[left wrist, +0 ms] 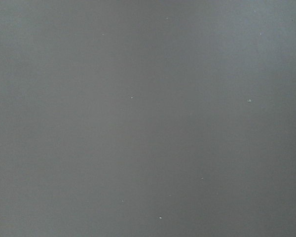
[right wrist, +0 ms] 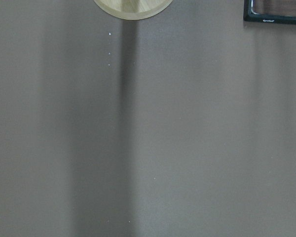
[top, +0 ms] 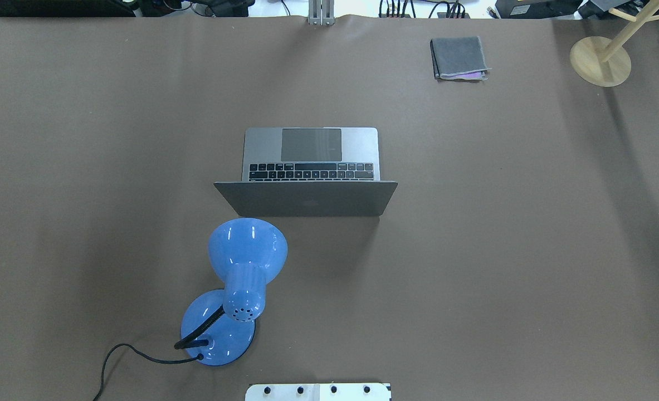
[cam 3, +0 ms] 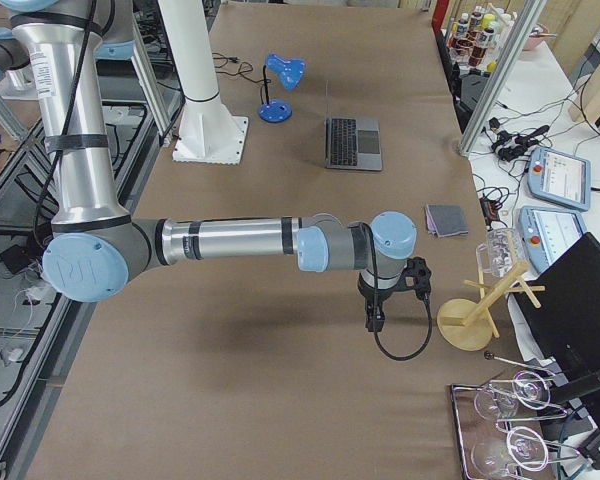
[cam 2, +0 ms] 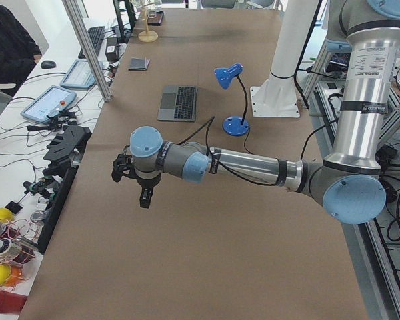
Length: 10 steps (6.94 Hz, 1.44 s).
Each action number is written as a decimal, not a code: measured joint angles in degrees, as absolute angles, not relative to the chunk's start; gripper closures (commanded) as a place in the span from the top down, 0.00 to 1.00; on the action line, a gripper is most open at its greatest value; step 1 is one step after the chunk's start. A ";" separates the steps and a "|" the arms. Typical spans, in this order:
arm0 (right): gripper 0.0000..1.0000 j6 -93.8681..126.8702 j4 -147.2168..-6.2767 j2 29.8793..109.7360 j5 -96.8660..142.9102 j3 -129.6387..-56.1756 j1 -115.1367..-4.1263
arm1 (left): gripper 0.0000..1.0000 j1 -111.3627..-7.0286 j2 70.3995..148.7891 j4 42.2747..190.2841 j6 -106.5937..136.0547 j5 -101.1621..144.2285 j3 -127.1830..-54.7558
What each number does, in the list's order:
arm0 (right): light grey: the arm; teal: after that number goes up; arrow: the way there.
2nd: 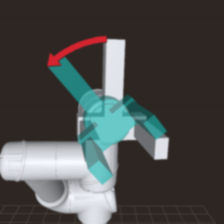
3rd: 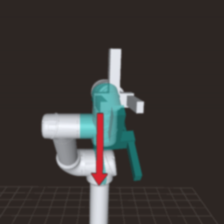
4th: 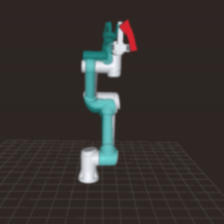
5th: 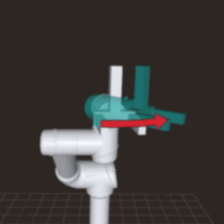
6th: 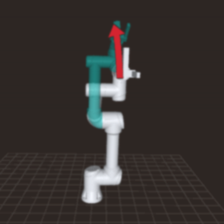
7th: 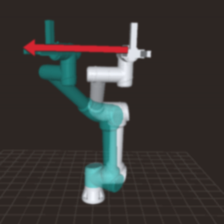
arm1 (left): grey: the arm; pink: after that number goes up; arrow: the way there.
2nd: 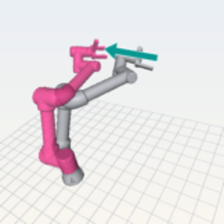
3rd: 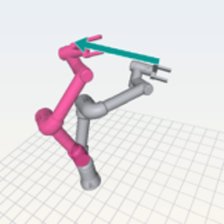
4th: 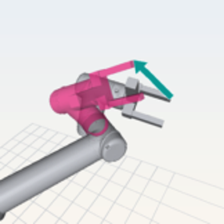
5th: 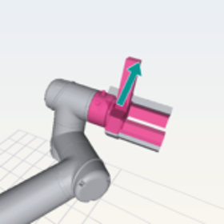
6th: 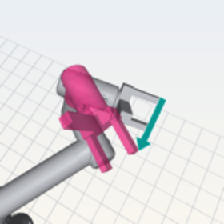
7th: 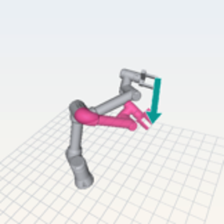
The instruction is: Close laptop
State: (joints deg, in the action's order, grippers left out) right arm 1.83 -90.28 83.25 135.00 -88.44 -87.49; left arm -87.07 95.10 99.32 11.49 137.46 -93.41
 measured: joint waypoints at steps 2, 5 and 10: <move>1.00 1.90 -90.34 83.02 135.07 -88.49 -87.49 | 0.98 -87.05 95.15 99.32 11.58 137.46 -93.45; 1.00 1.95 -90.48 81.99 134.85 -88.57 -86.54 | 0.98 -87.07 95.70 99.10 12.10 137.50 -93.89; 1.00 3.30 -91.38 77.16 138.47 -88.47 -85.24 | 0.98 -80.79 102.42 99.21 31.78 138.31 -98.29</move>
State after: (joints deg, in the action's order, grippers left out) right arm 3.30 -91.38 77.16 138.47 -88.47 -85.24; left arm -80.79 102.42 99.21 31.78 138.31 -98.29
